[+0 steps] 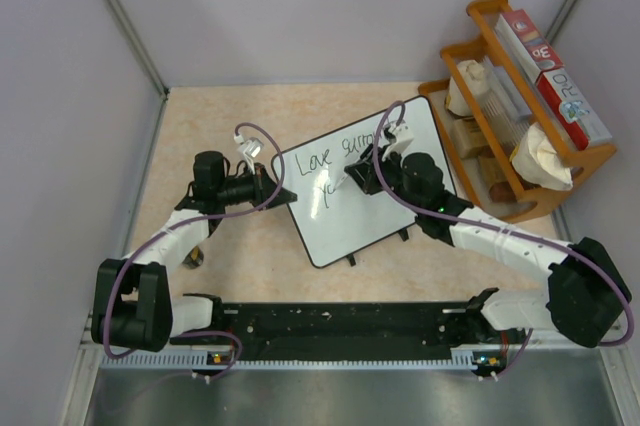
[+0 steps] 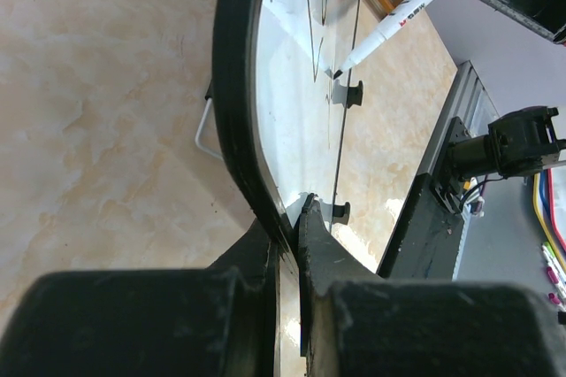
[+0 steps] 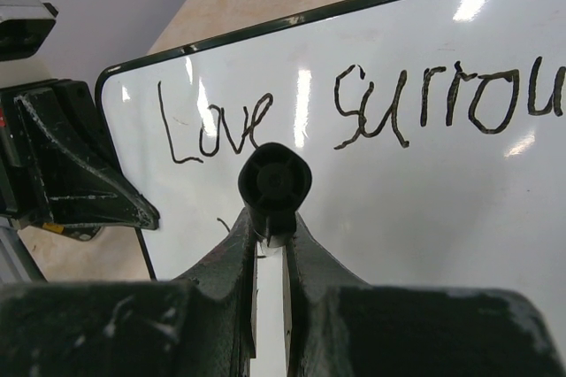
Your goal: Write a sentence on the whiteboard
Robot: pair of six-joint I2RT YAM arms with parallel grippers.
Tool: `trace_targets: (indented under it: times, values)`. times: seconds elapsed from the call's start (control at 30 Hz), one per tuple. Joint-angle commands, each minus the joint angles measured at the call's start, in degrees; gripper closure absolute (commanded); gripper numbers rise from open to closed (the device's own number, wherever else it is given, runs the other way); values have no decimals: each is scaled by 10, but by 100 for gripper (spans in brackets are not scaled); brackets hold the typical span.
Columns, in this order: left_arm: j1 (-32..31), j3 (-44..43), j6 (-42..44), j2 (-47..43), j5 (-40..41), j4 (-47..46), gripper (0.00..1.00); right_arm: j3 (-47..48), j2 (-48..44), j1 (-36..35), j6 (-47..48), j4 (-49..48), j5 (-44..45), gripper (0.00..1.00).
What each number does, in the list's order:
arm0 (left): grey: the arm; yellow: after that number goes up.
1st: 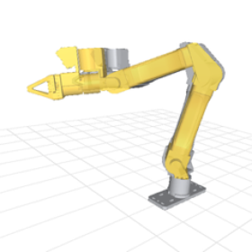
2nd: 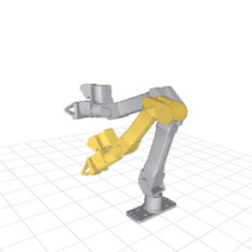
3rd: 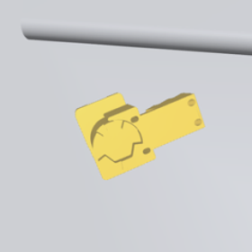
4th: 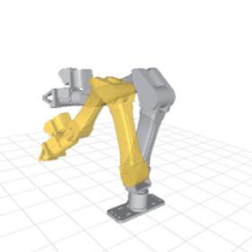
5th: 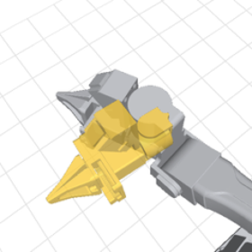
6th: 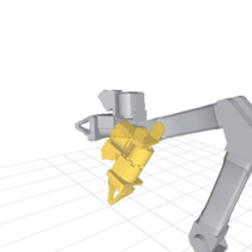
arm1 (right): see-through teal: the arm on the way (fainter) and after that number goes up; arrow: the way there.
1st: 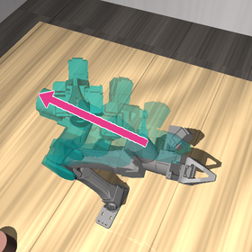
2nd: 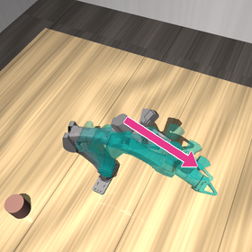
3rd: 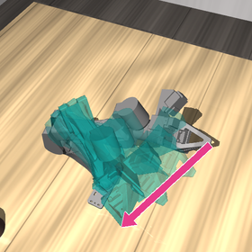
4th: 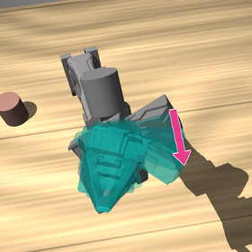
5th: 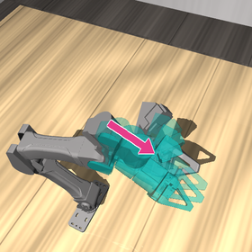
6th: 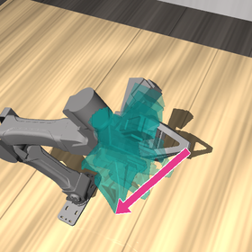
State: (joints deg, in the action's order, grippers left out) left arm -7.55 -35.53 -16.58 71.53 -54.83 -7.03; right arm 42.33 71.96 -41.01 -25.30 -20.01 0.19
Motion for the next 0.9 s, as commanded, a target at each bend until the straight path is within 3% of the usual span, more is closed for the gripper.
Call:
trace_targets:
  times: [0.0,0.57,0.87]
  values:
    - [-14,14,152,12,75,24,100,39,5,9,4,-12,22,100]
    - [-14,14,153,17,76,23,100,55,27,9,-12,-23,-25,100]
    - [-14,13,154,18,76,23,100,36,-23,11,-20,-36,-23,100]
